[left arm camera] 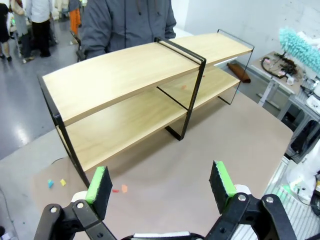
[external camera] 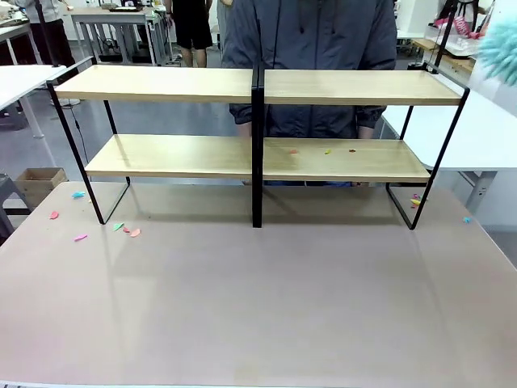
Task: Clean the shelves.
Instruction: Clean another randomly selected level of the Shelf with the Duster.
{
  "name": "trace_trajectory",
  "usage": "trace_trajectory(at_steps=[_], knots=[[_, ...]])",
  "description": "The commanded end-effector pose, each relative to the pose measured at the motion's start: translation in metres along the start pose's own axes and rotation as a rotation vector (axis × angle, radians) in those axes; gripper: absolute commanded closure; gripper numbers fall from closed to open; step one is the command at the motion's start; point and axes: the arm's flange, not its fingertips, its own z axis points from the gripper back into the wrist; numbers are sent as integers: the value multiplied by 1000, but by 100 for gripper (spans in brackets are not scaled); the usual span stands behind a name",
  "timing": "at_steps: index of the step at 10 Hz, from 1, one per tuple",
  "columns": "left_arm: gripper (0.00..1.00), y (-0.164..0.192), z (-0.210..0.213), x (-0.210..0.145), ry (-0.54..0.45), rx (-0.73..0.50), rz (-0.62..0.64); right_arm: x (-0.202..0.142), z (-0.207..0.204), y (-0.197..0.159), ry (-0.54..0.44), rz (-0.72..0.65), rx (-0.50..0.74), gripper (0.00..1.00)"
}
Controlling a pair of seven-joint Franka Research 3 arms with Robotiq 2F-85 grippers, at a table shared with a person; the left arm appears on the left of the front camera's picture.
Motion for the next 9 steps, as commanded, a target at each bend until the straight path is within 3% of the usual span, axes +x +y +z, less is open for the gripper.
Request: trace_trajectory(at_steps=[1, 3, 4, 9], knots=[[0, -3, -2, -6, 8, 16, 7, 17, -11, 0, -8, 31, 21, 87], [0, -3, -2, -6, 8, 16, 7, 32, -25, 6, 76, 31, 38, 87], [0, -3, -2, -6, 8, 16, 7, 1, 0, -9, -9, -13, 15, 87], [0, -3, -2, -6, 8, 16, 7, 1, 0, -9, -9, -13, 15, 87]])
